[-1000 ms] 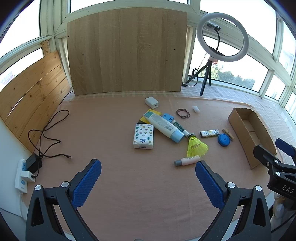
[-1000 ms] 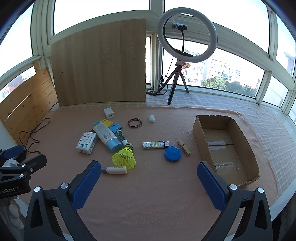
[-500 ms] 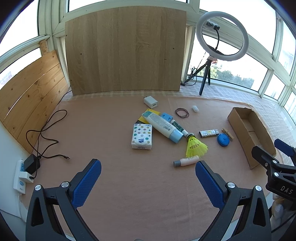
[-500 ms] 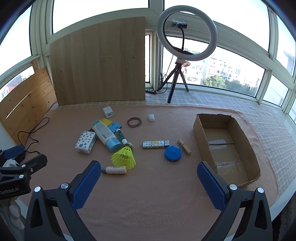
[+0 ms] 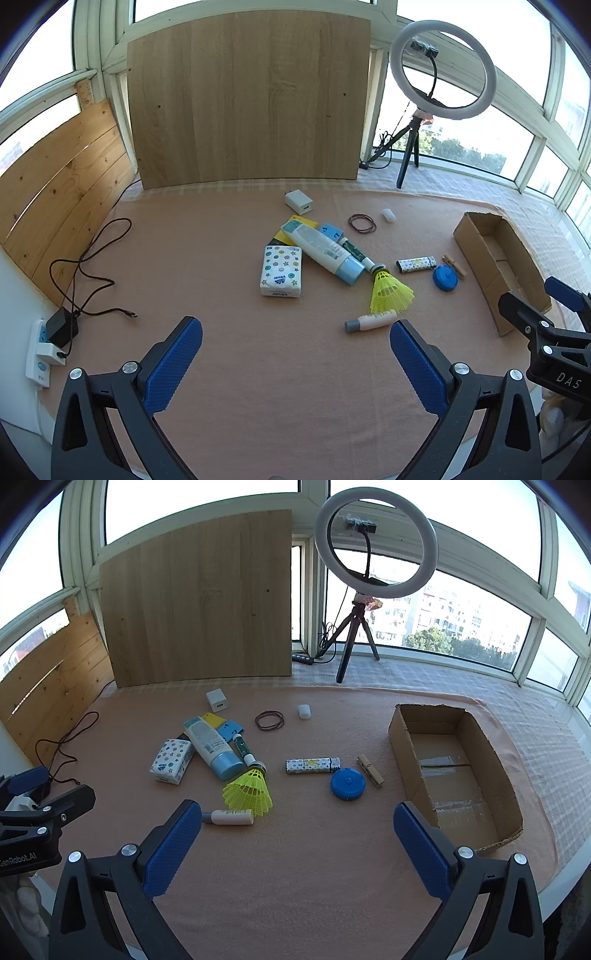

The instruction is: Organize objects

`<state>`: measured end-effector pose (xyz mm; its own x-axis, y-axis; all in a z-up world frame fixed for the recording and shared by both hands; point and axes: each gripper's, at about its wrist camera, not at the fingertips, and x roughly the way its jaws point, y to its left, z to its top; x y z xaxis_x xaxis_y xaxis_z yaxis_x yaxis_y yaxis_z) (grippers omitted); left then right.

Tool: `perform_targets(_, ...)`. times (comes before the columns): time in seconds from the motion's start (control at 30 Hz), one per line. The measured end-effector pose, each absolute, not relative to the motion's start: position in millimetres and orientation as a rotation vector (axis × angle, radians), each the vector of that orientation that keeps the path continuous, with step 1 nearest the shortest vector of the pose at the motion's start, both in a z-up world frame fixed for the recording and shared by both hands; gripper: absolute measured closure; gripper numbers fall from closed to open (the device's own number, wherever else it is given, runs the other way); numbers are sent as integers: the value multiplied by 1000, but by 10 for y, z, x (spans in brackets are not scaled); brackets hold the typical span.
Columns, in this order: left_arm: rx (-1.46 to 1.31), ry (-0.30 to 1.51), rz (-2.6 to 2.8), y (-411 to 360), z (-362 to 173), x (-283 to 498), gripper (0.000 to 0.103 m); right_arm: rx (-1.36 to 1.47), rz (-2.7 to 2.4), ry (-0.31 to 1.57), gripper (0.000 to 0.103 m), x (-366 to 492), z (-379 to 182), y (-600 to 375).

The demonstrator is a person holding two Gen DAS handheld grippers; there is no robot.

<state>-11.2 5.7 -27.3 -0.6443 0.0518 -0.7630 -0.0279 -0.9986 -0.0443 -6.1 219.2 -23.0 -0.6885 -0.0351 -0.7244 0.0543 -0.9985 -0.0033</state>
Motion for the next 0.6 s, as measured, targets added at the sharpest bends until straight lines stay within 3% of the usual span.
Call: perform_targets(0.6,-1305,-43,2797,104,-299,-135,0,1226,-2833,36,0,-74,-257,2184)
